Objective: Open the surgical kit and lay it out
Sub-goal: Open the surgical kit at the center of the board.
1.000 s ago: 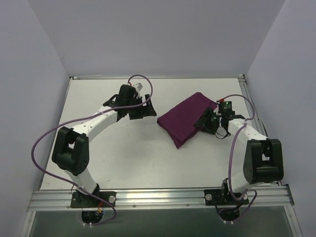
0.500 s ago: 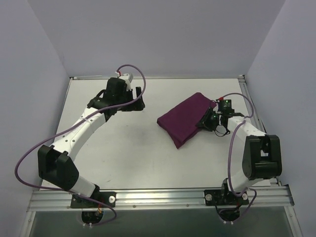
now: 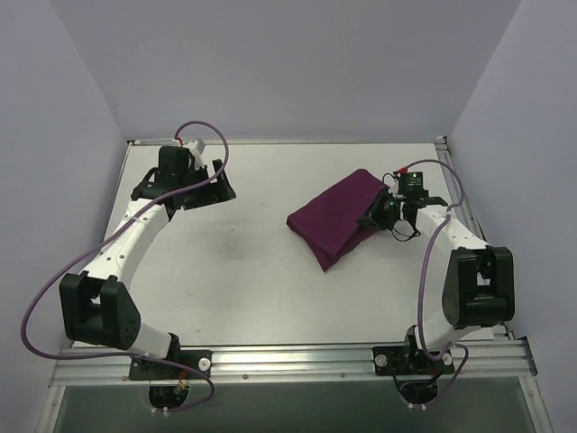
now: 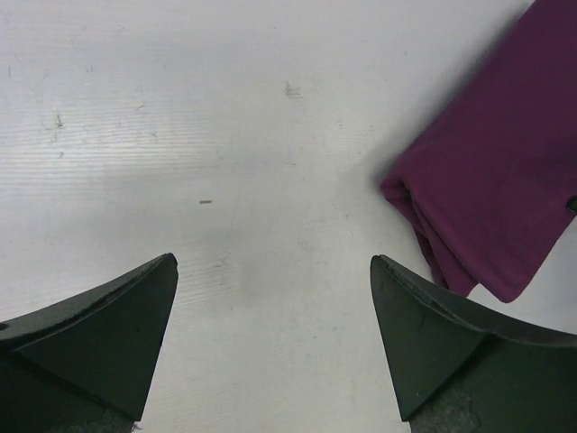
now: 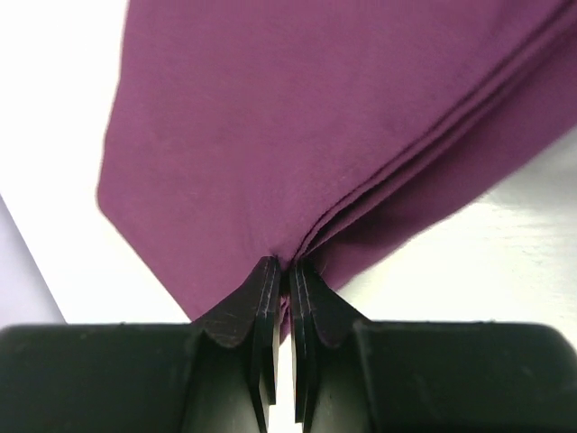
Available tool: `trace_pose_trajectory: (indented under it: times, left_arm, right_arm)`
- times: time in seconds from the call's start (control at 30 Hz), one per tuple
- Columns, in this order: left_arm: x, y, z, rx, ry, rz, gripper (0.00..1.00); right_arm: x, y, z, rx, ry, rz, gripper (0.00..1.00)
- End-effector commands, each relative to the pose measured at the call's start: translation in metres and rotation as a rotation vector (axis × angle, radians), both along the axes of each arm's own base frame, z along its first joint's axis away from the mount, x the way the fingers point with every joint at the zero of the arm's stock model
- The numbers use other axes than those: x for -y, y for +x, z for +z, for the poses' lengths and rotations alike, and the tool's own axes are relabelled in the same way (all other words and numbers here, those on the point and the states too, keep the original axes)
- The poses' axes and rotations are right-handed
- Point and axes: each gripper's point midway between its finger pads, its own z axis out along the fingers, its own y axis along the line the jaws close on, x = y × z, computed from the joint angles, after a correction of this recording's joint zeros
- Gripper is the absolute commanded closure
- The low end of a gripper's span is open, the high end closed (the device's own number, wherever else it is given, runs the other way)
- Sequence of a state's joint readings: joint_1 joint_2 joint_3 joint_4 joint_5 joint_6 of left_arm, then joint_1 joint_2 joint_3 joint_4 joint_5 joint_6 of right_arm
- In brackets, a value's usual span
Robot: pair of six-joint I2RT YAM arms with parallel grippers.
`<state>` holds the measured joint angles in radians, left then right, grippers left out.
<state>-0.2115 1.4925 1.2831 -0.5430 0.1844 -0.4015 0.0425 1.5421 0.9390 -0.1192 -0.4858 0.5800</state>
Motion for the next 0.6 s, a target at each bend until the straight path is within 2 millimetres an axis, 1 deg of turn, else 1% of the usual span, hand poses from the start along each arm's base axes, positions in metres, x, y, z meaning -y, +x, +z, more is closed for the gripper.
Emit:
trace_pose_trajectory:
  times: [0.0, 0.03, 0.07, 0.1, 0.13, 0.17, 0.2, 0.23, 0.27, 0.3, 0.33, 0.37, 0.4, 0.43, 0.47, 0.5, 0.53, 0.57]
  left_arm:
    - [0.01, -0.006, 0.048, 0.15, -0.048, -0.064, 0.03]
    - [0.013, -0.008, 0.052, 0.159, -0.061, -0.077, 0.08]
    - [0.015, -0.009, 0.052, 0.158, -0.069, -0.082, 0.1]
    - [0.018, -0.011, 0.051, 0.149, -0.086, -0.092, 0.12]
    - [0.02, -0.012, 0.049, 0.139, -0.092, -0.098, 0.16]
    - [0.021, -0.012, 0.048, 0.136, -0.096, -0.099, 0.18]
    - [0.024, -0.014, 0.048, 0.134, -0.1, -0.107, 0.19]
    - [0.025, -0.015, 0.047, 0.133, -0.099, -0.111, 0.21]
    - [0.025, -0.016, 0.047, 0.13, -0.092, -0.115, 0.23]
    - [0.026, -0.019, 0.044, 0.121, -0.082, -0.123, 0.23]
    - [0.026, -0.02, 0.045, 0.121, -0.076, -0.123, 0.24]
    - [0.026, -0.021, 0.045, 0.118, -0.072, -0.126, 0.25]
    - [0.026, -0.024, 0.044, 0.113, -0.069, -0.128, 0.26]
    - [0.027, -0.027, 0.046, 0.119, -0.07, -0.138, 0.26]
    - [0.028, -0.03, 0.043, 0.113, -0.07, -0.144, 0.26]
    - [0.03, -0.034, 0.043, 0.111, -0.07, -0.15, 0.26]
    - [0.029, -0.037, 0.047, 0.124, -0.073, -0.15, 0.26]
    - [0.03, -0.041, 0.042, 0.11, -0.075, -0.155, 0.26]
  right_arm:
    - [-0.012, 0.023, 0.045, 0.102, 0.034, 0.013, 1.0]
    - [-0.016, 0.027, 0.05, 0.114, 0.041, 0.019, 1.0]
    - [-0.019, 0.032, 0.049, 0.111, 0.043, 0.023, 1.0]
    - [-0.022, 0.041, 0.059, 0.132, 0.048, 0.021, 1.0]
    - [-0.025, 0.046, 0.061, 0.14, 0.052, 0.022, 1.0]
    - [-0.031, 0.05, 0.057, 0.129, 0.056, 0.031, 1.0]
    - [-0.035, 0.055, 0.058, 0.134, 0.06, 0.034, 1.0]
    - [-0.041, 0.067, 0.07, 0.169, 0.069, 0.036, 1.0]
    - [-0.052, 0.073, 0.064, 0.16, 0.068, 0.052, 1.0]
    - [-0.059, 0.079, 0.064, 0.164, 0.067, 0.059, 1.0]
    - [-0.068, 0.095, 0.08, 0.218, 0.075, 0.067, 1.0]
    - [-0.075, 0.104, 0.069, 0.201, 0.07, 0.076, 1.0]
    - [-0.086, 0.111, 0.067, 0.208, 0.056, 0.085, 1.0]
    - [-0.094, 0.129, 0.085, 0.26, 0.061, 0.091, 1.0]
    - [-0.101, 0.141, 0.067, 0.236, 0.051, 0.095, 1.0]
    - [-0.108, 0.151, 0.065, 0.247, 0.037, 0.098, 1.0]
    - [-0.111, 0.159, 0.062, 0.243, 0.028, 0.098, 1.0]
    - [-0.119, 0.181, 0.063, 0.269, 0.024, 0.103, 1.0]
